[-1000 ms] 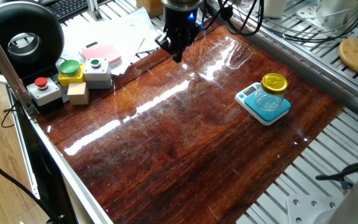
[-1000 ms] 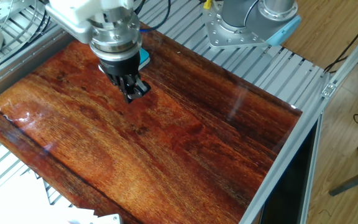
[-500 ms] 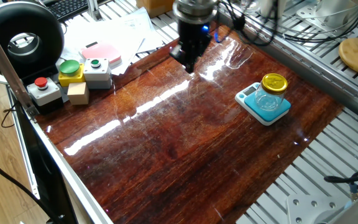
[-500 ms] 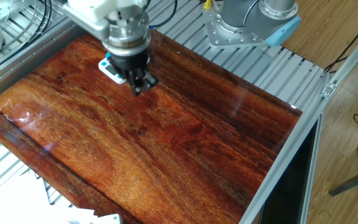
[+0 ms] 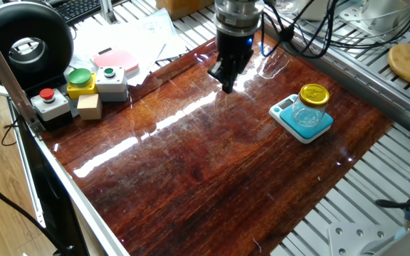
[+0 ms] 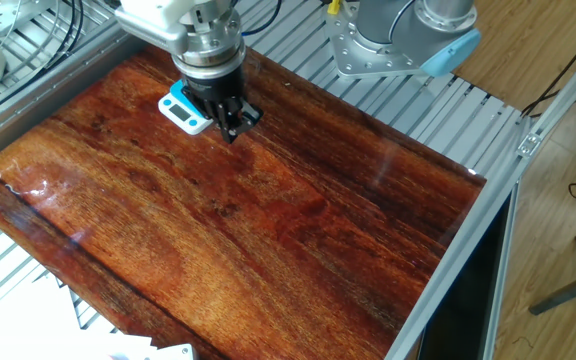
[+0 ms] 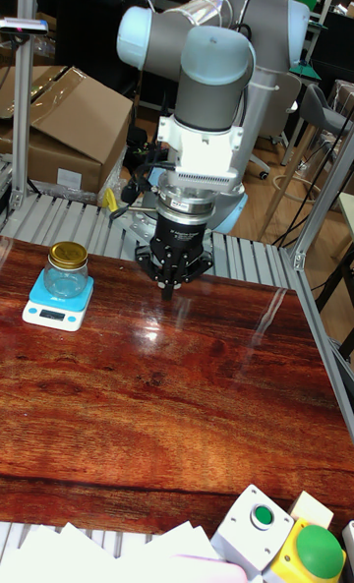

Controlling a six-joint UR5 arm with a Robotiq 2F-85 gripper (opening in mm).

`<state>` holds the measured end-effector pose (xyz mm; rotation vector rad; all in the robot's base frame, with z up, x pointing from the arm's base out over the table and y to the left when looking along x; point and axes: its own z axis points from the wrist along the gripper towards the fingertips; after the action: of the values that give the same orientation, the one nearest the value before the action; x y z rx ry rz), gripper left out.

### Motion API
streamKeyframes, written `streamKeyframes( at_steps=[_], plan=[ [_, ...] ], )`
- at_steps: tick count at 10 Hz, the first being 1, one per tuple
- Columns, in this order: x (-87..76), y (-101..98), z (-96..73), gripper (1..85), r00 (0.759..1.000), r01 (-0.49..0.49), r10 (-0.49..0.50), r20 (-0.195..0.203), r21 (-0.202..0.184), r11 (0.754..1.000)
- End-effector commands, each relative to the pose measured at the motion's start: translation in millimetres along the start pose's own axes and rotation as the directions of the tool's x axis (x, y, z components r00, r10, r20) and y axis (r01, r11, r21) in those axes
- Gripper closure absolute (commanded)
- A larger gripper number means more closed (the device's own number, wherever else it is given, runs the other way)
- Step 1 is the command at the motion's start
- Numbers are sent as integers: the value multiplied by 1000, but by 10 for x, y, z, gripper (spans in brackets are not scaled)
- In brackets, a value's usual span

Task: Remove the object from the scale

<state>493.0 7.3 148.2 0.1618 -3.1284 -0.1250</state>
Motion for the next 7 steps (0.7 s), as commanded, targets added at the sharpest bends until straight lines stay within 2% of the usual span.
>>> streamKeyframes(
  at_steps=[1, 4, 5, 6, 7],
  plan=[
    [15, 36, 25, 847, 1000, 7, -7, 9, -23, 1000],
    [-15, 48, 24, 847, 1000, 1, -1, 12, -23, 1000],
    [-6, 1, 25, 847, 1000, 5, -5, 8, -5, 1000],
    [16, 19, 25, 847, 1000, -2, 2, 0, -12, 1000],
    [106, 8, 24, 847, 999, 3, -4, -34, -8, 1000]
  ],
)
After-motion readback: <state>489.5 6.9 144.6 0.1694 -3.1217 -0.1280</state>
